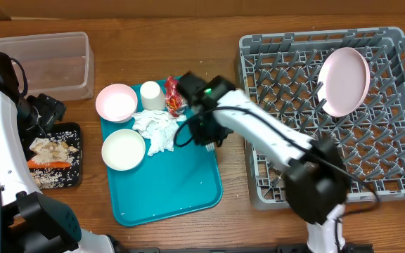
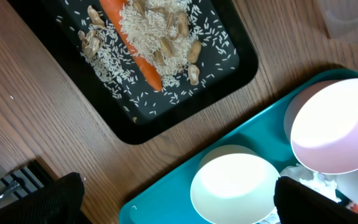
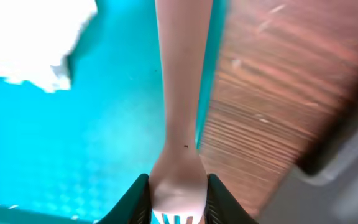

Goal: Sort waste into correct bins and load items into the dishwasher rack
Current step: 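Lift the white fork and carry it over the dish rack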

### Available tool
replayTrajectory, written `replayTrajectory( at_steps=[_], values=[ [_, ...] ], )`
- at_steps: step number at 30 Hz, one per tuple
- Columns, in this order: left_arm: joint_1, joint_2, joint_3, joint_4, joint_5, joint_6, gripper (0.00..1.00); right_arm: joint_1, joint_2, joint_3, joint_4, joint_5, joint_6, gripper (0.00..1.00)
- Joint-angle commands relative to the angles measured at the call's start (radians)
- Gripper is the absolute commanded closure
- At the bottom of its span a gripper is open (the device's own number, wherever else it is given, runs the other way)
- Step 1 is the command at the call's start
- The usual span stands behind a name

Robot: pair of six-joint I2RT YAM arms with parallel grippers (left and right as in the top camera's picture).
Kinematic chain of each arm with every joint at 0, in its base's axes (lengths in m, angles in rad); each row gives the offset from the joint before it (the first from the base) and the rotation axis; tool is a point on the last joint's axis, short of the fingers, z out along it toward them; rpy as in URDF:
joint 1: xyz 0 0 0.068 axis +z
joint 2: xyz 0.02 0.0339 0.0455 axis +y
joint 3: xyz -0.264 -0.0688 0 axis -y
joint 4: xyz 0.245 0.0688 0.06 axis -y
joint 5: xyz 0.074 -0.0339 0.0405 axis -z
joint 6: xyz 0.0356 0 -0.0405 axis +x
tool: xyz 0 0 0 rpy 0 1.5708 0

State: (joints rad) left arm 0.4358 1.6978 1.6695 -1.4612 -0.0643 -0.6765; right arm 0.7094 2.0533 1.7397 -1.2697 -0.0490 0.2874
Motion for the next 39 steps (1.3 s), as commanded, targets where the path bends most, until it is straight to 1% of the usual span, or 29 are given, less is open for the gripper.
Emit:
replayTrajectory(
  at_steps=[1, 5, 7, 12, 18, 22, 29, 30, 31, 32, 39],
  values=[
    [0.002, -0.024, 0.014, 0.000, -0.010, 0.008, 0.00, -0.047, -0.144, 0.030, -0.004, -0.005, -0.005, 0.96],
    [0.002, -0.024, 0.014, 0.000, -0.010, 0.008, 0.00, -0.123, -0.214, 0.030, -0.009, 0.011, -0.013, 0.96],
    [0.002, -0.024, 0.014, 0.000, -0.010, 0.008, 0.00, -0.177, -0.234, 0.030, -0.011, 0.010, -0.042, 0.96],
    [0.002, -0.024, 0.014, 0.000, -0.010, 0.008, 0.00, -0.304, -0.237, 0.029, -0.003, 0.011, -0.141, 0.96],
    [0.002, -0.024, 0.014, 0.000, -0.010, 0.008, 0.00, -0.439, -0.234, 0.027, 0.070, -0.010, -0.228, 0.96],
    [0.002, -0.024, 0.014, 0.000, -0.010, 0.008, 0.00, -0.470, -0.212, 0.027, 0.113, -0.067, -0.287, 0.96],
    [0.002, -0.024, 0.014, 0.000, -0.010, 0.008, 0.00, -0.467, -0.147, -0.007, 0.198, -0.075, -0.288, 0.95],
    [0.002, -0.024, 0.014, 0.000, -0.010, 0.008, 0.00, -0.467, -0.131, -0.007, 0.205, -0.084, -0.288, 0.92],
    [0.002, -0.024, 0.014, 0.000, -0.010, 0.008, 0.00, -0.467, -0.119, -0.007, 0.211, -0.085, -0.287, 0.85],
    [0.002, -0.024, 0.014, 0.000, -0.010, 0.008, 0.00, -0.467, -0.106, -0.007, 0.215, -0.084, -0.284, 0.80],
    [0.002, -0.024, 0.014, 0.000, -0.010, 0.008, 0.00, -0.467, -0.051, -0.007, 0.220, -0.084, -0.278, 0.65]
  ],
)
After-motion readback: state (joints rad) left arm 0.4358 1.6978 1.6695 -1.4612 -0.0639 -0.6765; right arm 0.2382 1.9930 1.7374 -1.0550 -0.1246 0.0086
